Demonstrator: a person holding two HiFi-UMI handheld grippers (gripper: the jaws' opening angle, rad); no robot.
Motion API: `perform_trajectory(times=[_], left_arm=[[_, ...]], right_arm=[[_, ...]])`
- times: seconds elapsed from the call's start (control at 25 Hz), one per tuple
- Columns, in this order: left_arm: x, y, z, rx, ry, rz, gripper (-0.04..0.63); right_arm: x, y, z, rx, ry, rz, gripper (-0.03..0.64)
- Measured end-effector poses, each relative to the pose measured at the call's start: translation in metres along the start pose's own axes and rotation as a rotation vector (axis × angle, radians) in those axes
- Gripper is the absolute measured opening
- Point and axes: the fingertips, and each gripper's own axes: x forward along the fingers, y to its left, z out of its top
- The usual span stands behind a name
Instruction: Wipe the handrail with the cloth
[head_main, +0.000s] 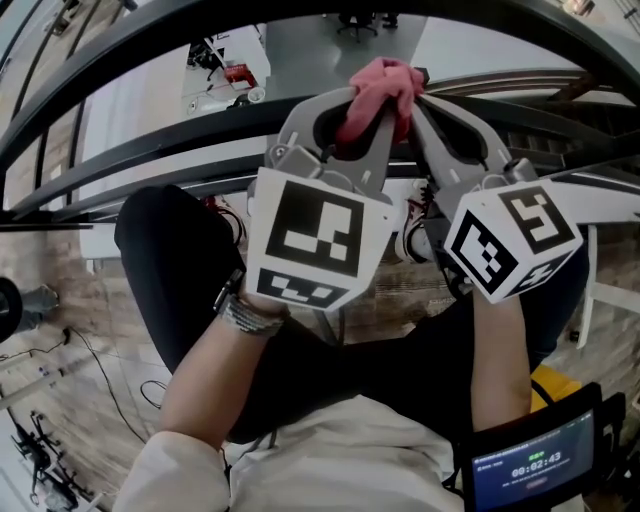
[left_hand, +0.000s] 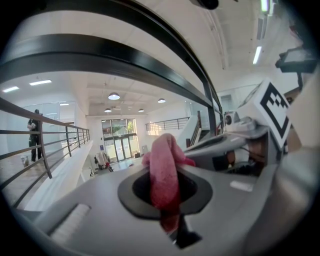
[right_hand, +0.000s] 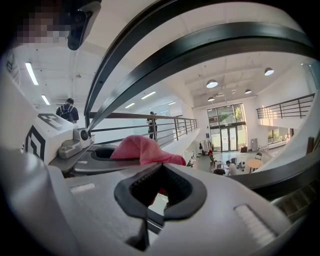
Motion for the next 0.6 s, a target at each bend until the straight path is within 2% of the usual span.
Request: perform_trajectory(times=[0.6], left_arm=[[0.012,-0.019,0.006,0.029,-0.028,-0.043,0.029]], right_arm=[[-0.016,-0.017,-0.002,0.0,-0.023,-0.031,0.002]])
